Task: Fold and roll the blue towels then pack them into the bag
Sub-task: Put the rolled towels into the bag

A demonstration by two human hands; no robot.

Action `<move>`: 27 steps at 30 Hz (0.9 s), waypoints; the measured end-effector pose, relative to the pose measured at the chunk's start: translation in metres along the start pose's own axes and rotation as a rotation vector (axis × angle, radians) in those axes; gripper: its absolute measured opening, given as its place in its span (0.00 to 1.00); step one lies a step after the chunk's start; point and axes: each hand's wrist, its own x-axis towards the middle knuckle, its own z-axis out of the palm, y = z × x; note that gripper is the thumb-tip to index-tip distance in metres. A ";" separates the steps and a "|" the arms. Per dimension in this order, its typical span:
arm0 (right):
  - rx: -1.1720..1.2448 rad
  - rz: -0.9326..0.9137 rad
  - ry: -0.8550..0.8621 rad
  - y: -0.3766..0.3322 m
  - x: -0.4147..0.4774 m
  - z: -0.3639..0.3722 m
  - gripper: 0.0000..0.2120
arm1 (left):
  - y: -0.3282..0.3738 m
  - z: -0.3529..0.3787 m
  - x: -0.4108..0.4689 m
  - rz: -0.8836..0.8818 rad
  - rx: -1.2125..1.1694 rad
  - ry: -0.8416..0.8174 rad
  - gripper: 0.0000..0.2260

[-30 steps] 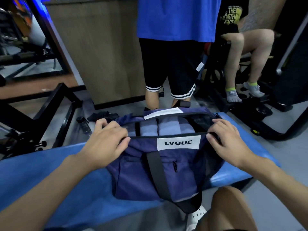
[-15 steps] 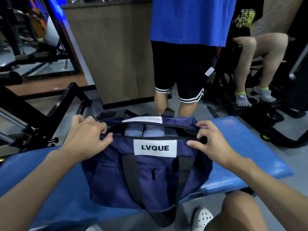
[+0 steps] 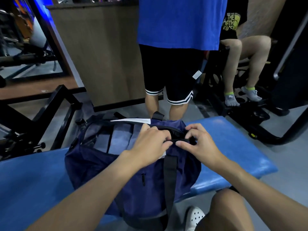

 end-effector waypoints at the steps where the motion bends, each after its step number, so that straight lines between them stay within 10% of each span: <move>1: 0.016 -0.010 0.013 0.002 -0.001 -0.003 0.09 | -0.002 0.001 0.000 0.003 0.026 0.010 0.09; 19: -0.475 0.045 0.099 0.022 0.006 -0.009 0.11 | -0.007 0.011 0.008 -0.098 0.127 -0.082 0.14; 27: -0.482 0.104 -0.171 0.027 0.027 -0.013 0.12 | 0.017 -0.005 0.020 -0.068 0.163 -0.065 0.06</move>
